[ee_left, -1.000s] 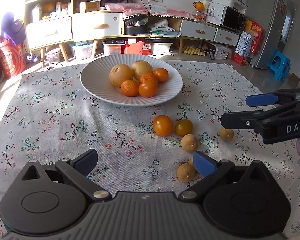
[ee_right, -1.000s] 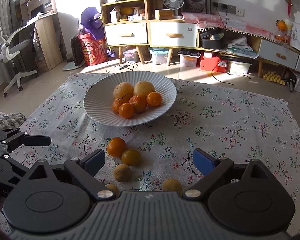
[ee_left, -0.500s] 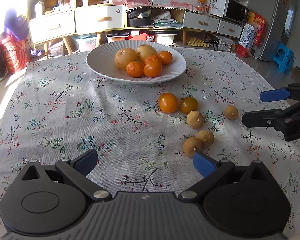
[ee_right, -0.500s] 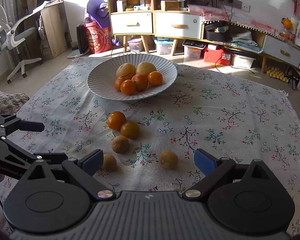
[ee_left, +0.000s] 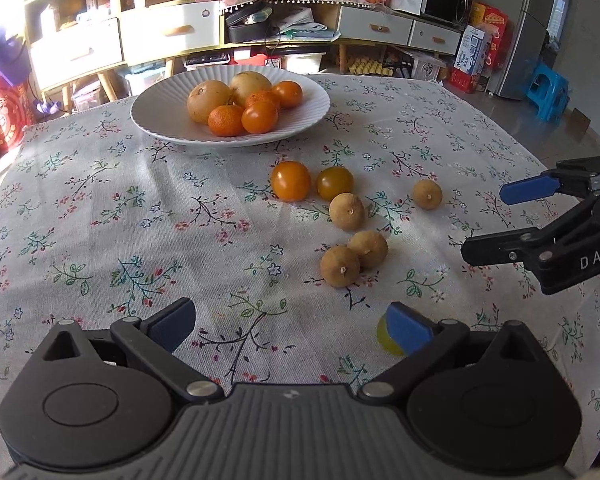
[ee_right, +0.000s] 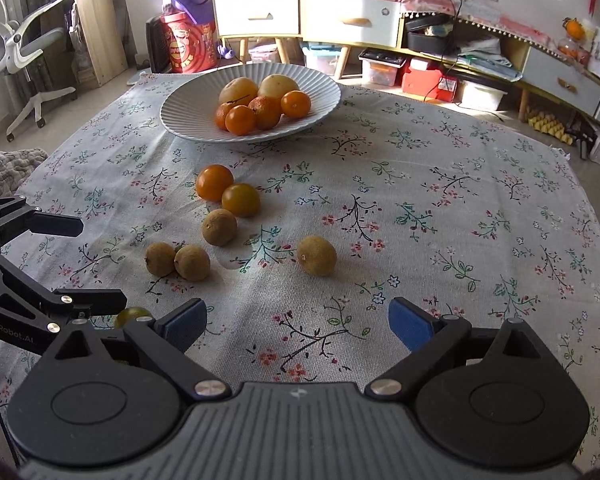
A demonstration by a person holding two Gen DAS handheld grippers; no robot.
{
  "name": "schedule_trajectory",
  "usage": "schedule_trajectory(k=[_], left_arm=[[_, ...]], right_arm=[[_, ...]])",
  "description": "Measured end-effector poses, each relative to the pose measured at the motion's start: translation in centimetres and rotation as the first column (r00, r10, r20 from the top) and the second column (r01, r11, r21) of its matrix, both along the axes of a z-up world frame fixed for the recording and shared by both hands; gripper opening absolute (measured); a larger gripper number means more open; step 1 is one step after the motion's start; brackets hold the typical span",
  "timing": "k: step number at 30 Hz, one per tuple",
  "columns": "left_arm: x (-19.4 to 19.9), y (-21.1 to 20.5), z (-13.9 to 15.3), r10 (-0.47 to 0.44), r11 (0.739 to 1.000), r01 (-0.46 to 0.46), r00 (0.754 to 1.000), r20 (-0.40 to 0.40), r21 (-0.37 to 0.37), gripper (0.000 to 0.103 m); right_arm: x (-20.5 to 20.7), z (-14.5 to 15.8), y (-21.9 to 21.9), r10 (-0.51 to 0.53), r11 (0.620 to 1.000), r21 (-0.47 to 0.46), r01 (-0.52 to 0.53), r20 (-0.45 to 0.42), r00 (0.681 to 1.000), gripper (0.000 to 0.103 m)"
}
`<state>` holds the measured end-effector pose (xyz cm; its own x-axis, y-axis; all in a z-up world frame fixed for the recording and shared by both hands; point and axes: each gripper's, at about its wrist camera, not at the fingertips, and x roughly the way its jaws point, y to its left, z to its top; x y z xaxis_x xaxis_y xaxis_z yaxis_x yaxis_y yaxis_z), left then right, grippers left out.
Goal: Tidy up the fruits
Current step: 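Grasp a green fruit with left tool while right tool grasps another green fruit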
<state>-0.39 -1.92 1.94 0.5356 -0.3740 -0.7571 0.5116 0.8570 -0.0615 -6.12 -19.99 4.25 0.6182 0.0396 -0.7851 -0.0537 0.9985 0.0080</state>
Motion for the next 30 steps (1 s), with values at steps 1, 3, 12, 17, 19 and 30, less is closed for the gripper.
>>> schedule_trajectory(k=[1, 3, 12, 17, 19, 30], left_arm=[[-0.3, 0.0, 0.1, -0.005, 1.0, 0.005, 1.0, -0.002, -0.006, 0.096], [-0.8, -0.2, 0.3, -0.026, 1.0, 0.026, 1.0, -0.01, -0.018, 0.096], [-3.6, -2.4, -0.5, -0.155, 0.987, 0.153, 0.987, -0.037, -0.038, 0.08], [-3.7, -2.8, -0.9, -0.173, 0.984, 0.171, 0.984, -0.05, -0.043, 0.064], [-3.6, -2.8, -1.0, -0.174, 0.984, 0.171, 0.983, -0.063, -0.052, 0.057], [-3.7, -3.3, -1.0, -0.253, 0.967, 0.248, 0.962, -0.105, -0.058, 0.018]], right_arm=[[-0.1, 0.0, -0.1, 0.003, 1.0, 0.006, -0.003, -0.003, 1.0, 0.097], [-0.2, 0.0, 0.0, 0.008, 1.0, 0.015, -0.008, -0.007, 1.0, 0.097], [-0.6, -0.4, 1.1, 0.076, 0.996, 0.039, -0.075, -0.027, 0.997, 0.096], [-0.8, -0.4, 1.8, 0.124, 0.991, 0.05, -0.122, -0.029, 0.992, 0.094], [-0.8, -0.3, 2.1, 0.145, 0.988, 0.058, -0.143, -0.03, 0.989, 0.091], [-1.3, -0.4, 3.9, 0.25, 0.966, 0.073, -0.247, -0.031, 0.968, 0.084]])
